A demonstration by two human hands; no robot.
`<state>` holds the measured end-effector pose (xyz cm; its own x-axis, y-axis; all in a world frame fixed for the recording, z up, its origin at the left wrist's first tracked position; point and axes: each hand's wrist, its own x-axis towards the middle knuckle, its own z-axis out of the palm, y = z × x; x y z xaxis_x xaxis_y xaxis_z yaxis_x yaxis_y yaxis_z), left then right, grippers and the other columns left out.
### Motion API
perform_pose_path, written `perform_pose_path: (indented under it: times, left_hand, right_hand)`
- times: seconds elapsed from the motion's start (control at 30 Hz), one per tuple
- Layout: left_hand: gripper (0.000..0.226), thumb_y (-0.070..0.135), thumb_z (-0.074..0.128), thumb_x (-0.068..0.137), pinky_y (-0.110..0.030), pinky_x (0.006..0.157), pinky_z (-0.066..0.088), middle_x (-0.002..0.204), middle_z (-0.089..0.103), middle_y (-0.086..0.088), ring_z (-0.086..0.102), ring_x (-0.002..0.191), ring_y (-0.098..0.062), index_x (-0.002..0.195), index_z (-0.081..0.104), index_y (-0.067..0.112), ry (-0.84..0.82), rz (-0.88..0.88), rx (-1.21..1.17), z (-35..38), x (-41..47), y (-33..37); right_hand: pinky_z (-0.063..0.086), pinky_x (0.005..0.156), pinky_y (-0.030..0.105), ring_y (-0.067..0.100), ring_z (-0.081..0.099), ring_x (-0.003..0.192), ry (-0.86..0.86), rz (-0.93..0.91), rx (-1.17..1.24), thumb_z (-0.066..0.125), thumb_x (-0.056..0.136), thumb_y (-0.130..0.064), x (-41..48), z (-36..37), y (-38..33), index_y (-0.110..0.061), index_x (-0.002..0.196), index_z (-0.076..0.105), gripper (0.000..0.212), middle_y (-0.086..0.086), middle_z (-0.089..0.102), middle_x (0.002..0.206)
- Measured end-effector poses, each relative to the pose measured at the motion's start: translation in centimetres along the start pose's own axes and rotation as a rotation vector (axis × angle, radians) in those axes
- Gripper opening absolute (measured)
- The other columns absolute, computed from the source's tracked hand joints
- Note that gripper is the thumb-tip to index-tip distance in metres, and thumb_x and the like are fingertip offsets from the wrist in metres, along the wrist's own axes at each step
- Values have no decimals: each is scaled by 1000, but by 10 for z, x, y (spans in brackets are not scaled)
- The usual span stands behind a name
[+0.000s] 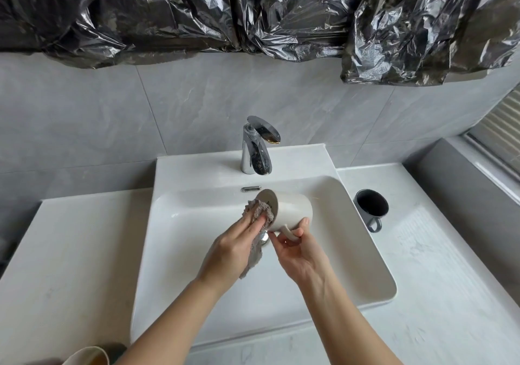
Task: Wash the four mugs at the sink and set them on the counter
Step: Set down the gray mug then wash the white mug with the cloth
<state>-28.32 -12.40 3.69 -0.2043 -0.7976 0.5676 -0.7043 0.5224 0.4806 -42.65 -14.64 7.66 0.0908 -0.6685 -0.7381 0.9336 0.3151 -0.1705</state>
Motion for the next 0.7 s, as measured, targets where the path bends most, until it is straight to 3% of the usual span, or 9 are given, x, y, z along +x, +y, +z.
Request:
perform_pose_path:
  times: [0.13,0.2,0.3,0.4,0.53,0.7]
  left_hand:
    - [38,4,43,87,-37,83,58,127,63,-12,65,109,-24,115,69,5,-84,55,42,-7,6,-12]
    - [42,5,41,84,-36,77,59,121,66,-8,66,103,-21,114,70,10,-34,-34,35,-12,7,-15]
    - [43,-5,45,84,-20,96,47,124,64,-6,60,109,-16,119,67,8,147,-191,-26,-17,13,-9]
    - [40,-6,45,90,-21,109,37,134,57,-13,53,125,-16,125,63,1,143,-70,13,-15,27,5]
    - [38,6,42,92,-29,100,48,134,57,-17,60,118,-23,122,64,0,67,-15,21,-7,37,5]
    - [40,9,41,92,-39,91,52,134,58,-15,63,115,-29,126,61,2,29,-206,-3,4,34,4]
  right_hand:
    - [40,109,49,8,37,31,-23,5,27,52,100,-29,1,-2,-6,-12,80,57,27,-5,34,38]
    - [41,109,49,7,37,32,-29,-7,35,51,100,-31,-1,-4,-8,-12,83,58,27,-5,34,39]
    - [40,110,49,6,39,33,-47,-28,17,50,101,-32,-1,-5,-10,-12,90,59,24,-5,35,39]
    - [41,109,48,7,45,35,-62,-31,-62,49,101,-32,0,-7,-6,-9,93,58,26,-4,35,40]
    - [56,82,50,6,44,33,-97,-3,-73,48,103,-25,-4,-5,2,-8,86,59,27,-4,35,40]
    - [54,92,52,5,39,34,-133,-23,-40,48,101,-29,-2,-5,-4,-10,86,57,26,-4,34,39]
